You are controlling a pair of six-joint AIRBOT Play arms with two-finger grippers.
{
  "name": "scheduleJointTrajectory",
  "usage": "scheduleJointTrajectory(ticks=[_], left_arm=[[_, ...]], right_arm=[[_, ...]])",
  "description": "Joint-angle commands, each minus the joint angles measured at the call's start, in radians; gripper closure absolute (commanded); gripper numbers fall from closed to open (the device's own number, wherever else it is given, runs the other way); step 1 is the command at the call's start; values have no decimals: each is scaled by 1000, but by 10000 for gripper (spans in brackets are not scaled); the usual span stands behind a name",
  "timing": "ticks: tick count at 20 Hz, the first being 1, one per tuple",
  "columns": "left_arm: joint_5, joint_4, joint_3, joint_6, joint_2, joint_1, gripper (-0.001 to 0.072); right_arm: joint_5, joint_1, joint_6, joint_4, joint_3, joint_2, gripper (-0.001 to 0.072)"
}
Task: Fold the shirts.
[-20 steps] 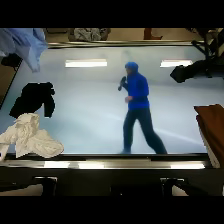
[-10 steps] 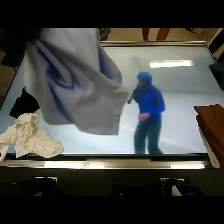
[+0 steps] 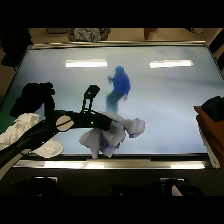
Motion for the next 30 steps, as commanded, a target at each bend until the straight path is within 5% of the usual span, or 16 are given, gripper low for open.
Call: scheduleJointTrajectory(ticks=[1,2,3,7,9,11,18,24,28,30], left_arm=[[26,-86,-43,6,-46,81,474],[-6,-87,1,6,-42,127,88],[-73,-85,63,11,-42,186,-3],[-499,-50,294,141,-40,465,-2],[-707,17,265,149,-21,577,-1],[-756,34,97,181,49,636,0],[-418,-276,-565,124,278,445,-2],[-71,-328,-617,37,240,197,-2],[-6,-397,-616,48,164,127,14],[27,-397,-616,40,139,111,224]], right_arm=[[-65,0,2,13,-98,-80,100],[-100,0,2,29,-122,-115,93],[-130,0,-7,48,-141,-151,51],[-149,0,-63,88,-149,-305,32],[-147,0,-71,92,-149,-376,35],[-138,0,-85,123,-149,-441,35],[-184,0,-152,352,-323,-551,0],[-288,1,-152,415,-483,-551,3],[-408,84,-161,433,-579,-551,2],[-495,137,-159,435,-608,-552,1]])
